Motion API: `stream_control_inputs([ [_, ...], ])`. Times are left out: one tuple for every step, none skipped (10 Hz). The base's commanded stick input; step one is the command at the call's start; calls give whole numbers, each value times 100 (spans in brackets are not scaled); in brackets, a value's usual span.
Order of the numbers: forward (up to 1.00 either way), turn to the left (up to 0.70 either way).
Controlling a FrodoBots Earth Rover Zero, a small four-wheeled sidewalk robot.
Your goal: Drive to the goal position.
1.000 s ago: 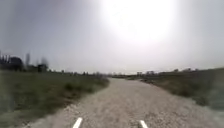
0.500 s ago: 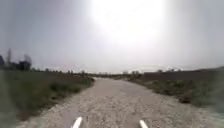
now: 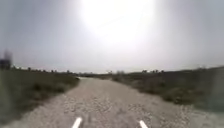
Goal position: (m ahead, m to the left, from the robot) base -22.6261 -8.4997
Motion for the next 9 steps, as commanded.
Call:
stream_control_inputs([
  [0, -70],
  [0, -70],
  [0, -70],
  [0, -70],
  [0, -70],
  [0, -70],
  [0, -70],
  [0, -70],
  [0, -70],
])
